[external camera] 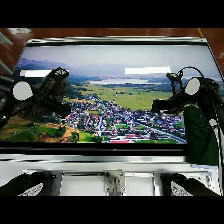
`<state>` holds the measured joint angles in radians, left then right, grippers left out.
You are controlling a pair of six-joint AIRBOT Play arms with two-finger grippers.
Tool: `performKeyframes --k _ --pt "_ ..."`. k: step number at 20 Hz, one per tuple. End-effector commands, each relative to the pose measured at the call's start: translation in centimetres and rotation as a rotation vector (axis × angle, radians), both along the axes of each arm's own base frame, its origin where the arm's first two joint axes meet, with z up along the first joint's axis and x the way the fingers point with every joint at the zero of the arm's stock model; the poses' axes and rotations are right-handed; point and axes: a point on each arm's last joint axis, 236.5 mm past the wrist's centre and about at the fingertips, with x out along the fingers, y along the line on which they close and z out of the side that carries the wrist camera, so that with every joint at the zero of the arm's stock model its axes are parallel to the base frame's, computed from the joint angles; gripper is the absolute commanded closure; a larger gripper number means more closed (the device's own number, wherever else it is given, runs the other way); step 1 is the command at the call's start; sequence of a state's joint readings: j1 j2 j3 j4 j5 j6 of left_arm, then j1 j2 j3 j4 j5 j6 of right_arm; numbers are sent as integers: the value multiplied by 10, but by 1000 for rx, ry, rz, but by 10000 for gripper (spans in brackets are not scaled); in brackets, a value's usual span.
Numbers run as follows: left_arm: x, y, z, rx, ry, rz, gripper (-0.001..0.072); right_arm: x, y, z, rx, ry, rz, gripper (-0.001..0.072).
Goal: Fold the shirts.
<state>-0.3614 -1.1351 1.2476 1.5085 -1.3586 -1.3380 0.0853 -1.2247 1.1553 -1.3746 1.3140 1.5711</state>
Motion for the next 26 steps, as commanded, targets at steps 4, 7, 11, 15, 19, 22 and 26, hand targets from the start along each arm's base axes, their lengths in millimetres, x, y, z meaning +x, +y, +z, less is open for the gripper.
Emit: performKeyframes --k 4,7,11,15,19,22,26 --pt "28 -7 -22 -116 59 334 93 -10 1 -1 3 43 2 18" --pt "89 68 -32 -46 13 568 -8 -5 -1 -1 -2 23 -12 18" --pt "145 201 -50 -35 28 917 -8 13 2 3 18 -49 -40 18" --pt "133 267 -104 -3 184 1063 -13 24 3 6 29 -88 -81 19" --pt "135 272 -148 3 253 1043 -13 24 3 6 37 -82 -113 19" --pt "139 254 -173 -35 305 994 -13 24 4 6 47 -75 -133 18" --pt "132 245 -191 -21 364 980 206 2 17 5 98 24 -122 19"
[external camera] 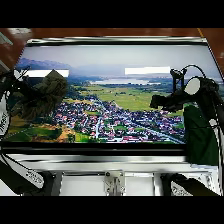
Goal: Fold the shirts.
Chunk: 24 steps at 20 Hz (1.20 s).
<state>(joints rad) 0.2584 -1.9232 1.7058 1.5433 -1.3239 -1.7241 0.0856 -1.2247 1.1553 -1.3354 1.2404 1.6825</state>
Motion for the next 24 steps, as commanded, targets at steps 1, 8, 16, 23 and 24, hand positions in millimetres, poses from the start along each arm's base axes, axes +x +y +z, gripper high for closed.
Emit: performKeyframes --k 1,8,16,23,24 --pt "-3 -9 -6 -25 29 -30 659 -22 8 -2 33 92 15 19" --pt "58 -98 231 37 -613 -277 668 -20 -5 -2 -30 77 43 19" --pt "-129 -331 443 -239 -1054 -822 668 -25 -24 174 -95 -357 50 19" --pt "-193 -492 263 -437 -678 -1031 668 -112 -88 204 -323 -315 -41 18" --pt "-198 -507 232 -447 -623 -1024 668 -122 -90 197 -330 -260 -38 19"
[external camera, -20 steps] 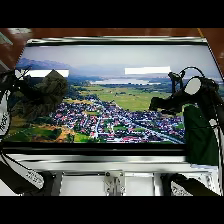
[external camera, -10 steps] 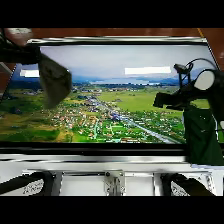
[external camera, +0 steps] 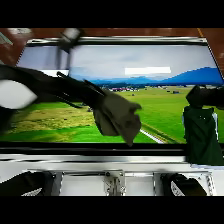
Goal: Fold the shirts.
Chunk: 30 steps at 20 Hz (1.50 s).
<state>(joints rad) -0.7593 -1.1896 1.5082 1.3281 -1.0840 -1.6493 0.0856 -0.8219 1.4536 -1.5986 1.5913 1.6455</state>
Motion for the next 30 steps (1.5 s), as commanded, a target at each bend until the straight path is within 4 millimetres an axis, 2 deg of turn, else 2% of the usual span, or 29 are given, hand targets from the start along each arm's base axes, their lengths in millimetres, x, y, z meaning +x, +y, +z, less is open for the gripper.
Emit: performKeyframes --k 1,3,4,5,6,9,11,12,14,15,16,18,20,23,25,28,30 --pt "-35 -64 -99 40 168 -57 668 -45 -23 -10 -72 135 -59 19" --pt "-41 -82 -140 74 245 -90 666 -43 -21 -15 -65 141 -51 19" --pt "-40 -83 -154 89 276 -86 546 -38 -20 -19 -67 135 -50 19" --pt "-35 -78 -158 99 299 -73 137 -33 -20 -25 -69 132 -48 19" --pt "-28 -67 -158 118 321 -54 -5 -29 -21 -32 -72 134 -49 19" --pt "10 -4 -135 179 332 -19 -13 -22 -24 -70 -95 186 -51 19" --pt "42 60 -117 186 332 74 -13 -28 -31 -107 -88 273 -70 19" --pt "50 93 -114 198 361 126 -13 -34 -34 -127 -60 322 -84 19" --pt "52 153 -127 211 458 221 -13 -40 -29 -162 82 381 -120 25" --pt "44 172 -140 194 535 250 -13 -39 -22 -178 180 395 -143 87" --pt "32 180 -154 156 610 257 -13 -39 -13 -193 286 414 -162 153" --pt "11 176 -184 33 741 269 -13 -34 5 -219 477 459 -184 156" --pt "3 159 -216 -68 811 324 -13 -21 15 -239 579 496 -215 42" --pt "-11 134 -261 -102 861 385 -13 4 37 -257 692 521 -209 42" --pt "-18 113 -280 -88 890 369 -13 13 52 -272 720 547 -188 43" --pt "-24 72 -294 -143 931 342 -13 16 72 -287 758 589 -123 43" --pt "-30 54 -305 -161 957 333 -13 15 78 -296 772 615 -108 43"
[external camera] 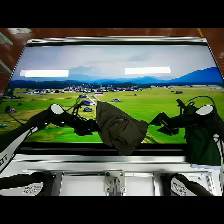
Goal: Fold the shirts.
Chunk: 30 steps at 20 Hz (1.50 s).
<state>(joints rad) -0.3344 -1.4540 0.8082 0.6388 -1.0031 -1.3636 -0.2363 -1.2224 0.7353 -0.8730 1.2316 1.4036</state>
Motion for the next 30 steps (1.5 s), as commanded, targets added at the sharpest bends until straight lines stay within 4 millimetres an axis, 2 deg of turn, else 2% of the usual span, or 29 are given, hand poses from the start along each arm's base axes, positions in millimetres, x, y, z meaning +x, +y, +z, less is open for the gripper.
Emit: performKeyframes --k 1,3,4,5,6,7,8,9,11,12,13,14,15,17,18,19,20,21,22,23,24,25,26,27,28,29,30 --pt "-8 -31 -24 -36 42 28 -12 6 16 -16 69 22 10 43" --pt "-7 -34 -35 -36 72 58 -10 7 18 -22 82 42 2 43" --pt "1 -36 -35 -45 69 98 48 7 19 -24 93 48 0 43" --pt "9 -38 -34 -54 57 133 257 9 21 -25 103 47 -6 43" --pt "14 -39 -32 -57 43 139 429 12 23 -26 111 45 -16 44" --pt "19 -41 -28 -65 21 130 536 15 27 -27 107 37 -17 44" --pt "23 -44 -22 -77 -6 110 613 17 33 -29 97 25 -7 44" --pt "27 -46 -16 -89 -34 89 667 18 40 -33 84 15 10 43" --pt "34 -51 -5 -108 -58 78 667 19 54 -41 59 10 30 46" --pt "38 -53 0 -115 -72 76 667 19 60 -46 51 21 27 137" --pt "41 -53 5 -109 -97 63 668 19 66 -49 48 24 32 318" --pt "43 -50 8 -97 -123 42 669 20 69 -50 45 19 36 538" --pt "46 -45 12 -80 -145 23 669 21 70 -48 48 11 40 642" --pt "56 -29 26 -34 -215 -1 671 35 67 -28 43 -81 79 646" --pt "65 -17 42 -4 -279 -7 671 48 66 -6 39 -170 109 647" --pt "77 -5 61 26 -346 1 671 62 65 26 28 -291 155 647" --pt "90 7 93 41 -449 4 670 75 66 63 19 -421 202 647" --pt "102 17 133 41 -556 13 670 88 65 110 -7 -572 234 647" --pt "112 24 186 27 -696 18 670 96 65 161 -33 -715 250 647" --pt "117 30 242 2 -838 31 669 99 64 221 -60 -870 250 647" --pt "115 35 306 -24 -996 41 669 96 63 278 -87 -1016 240 647" --pt "105 40 365 -46 -1140 46 669 87 61 339 -118 -1173 218 647" --pt "90 48 423 -57 -1281 59 669 73 59 392 -144 -1309 192 647" --pt "73 57 469 -58 -1396 74 669 55 56 442 -167 -1440 159 647" --pt "55 68 509 -38 -1507 88 668 36 53 479 -181 -1541 131 647" --pt "39 79 537 -16 -1583 109 668 16 51 510 -184 -1621 97 647" --pt "26 88 554 -4 -1625 136 668 1 50 529 -182 -1666 76 647"
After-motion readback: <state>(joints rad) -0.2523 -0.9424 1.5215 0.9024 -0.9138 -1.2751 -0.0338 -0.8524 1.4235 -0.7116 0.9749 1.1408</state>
